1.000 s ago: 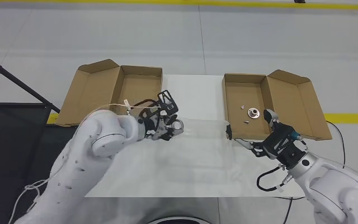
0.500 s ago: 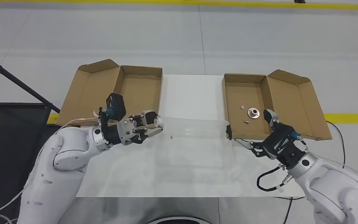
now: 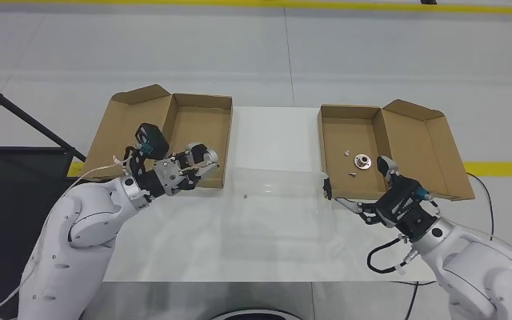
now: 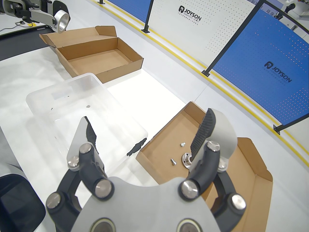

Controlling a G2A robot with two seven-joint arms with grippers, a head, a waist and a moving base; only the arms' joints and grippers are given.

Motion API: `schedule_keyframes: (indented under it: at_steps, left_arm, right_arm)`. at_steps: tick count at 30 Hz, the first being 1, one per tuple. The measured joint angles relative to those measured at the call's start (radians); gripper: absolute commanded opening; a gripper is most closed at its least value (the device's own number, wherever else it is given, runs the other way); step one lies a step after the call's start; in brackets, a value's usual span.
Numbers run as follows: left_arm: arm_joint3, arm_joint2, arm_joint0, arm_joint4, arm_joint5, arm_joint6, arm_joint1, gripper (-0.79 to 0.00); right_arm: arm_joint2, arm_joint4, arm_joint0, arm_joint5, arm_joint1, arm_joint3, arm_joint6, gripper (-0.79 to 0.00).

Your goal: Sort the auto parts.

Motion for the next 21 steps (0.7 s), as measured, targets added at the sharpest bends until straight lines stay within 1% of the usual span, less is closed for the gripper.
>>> schedule_keyframes:
  at_steps: [2, 3, 5, 6, 8, 9, 12, 16, 21]
  left_arm:
    - [-0.007, 0.003, 0.002, 0.008, 0.009, -0.002, 0.0, -0.785]
    - [-0.02, 0.013, 0.006, 0.041, 0.041, -0.001, -0.001, -0.785]
    - [-0.026, 0.035, 0.002, 0.115, 0.13, 0.02, -0.006, -0.785]
    - [-0.014, 0.051, -0.01, 0.152, 0.197, 0.033, -0.011, -0.785]
    - [0.026, 0.074, -0.048, 0.178, 0.291, 0.044, -0.017, -0.785]
    - [0.061, 0.091, -0.081, 0.189, 0.347, 0.052, -0.022, -0.785]
    - [0.158, 0.13, -0.168, 0.184, 0.446, 0.056, -0.033, -0.785]
    - [0.272, 0.179, -0.282, 0.205, 0.503, -0.003, -0.042, -0.785]
    - [0.429, 0.259, -0.442, 0.211, 0.509, -0.13, -0.057, -0.785]
  right_arm:
    - [0.0, 0.0, 0.0, 0.0, 0.0, 0.0, 0.0, 0.0]
    - [0.0, 0.0, 0.0, 0.0, 0.0, 0.0, 0.0, 0.0]
    - [0.0, 0.0, 0.0, 0.0, 0.0, 0.0, 0.0, 0.0]
    - [0.0, 0.0, 0.0, 0.0, 0.0, 0.0, 0.0, 0.0]
    - [0.0, 0.0, 0.0, 0.0, 0.0, 0.0, 0.0, 0.0]
    - [0.0, 0.0, 0.0, 0.0, 0.0, 0.0, 0.0, 0.0]
    - [0.0, 0.0, 0.0, 0.0, 0.0, 0.0, 0.0, 0.0]
    - [0.0, 0.0, 0.0, 0.0, 0.0, 0.0, 0.0, 0.0]
    - [0.0, 0.0, 0.0, 0.0, 0.0, 0.0, 0.0, 0.0]
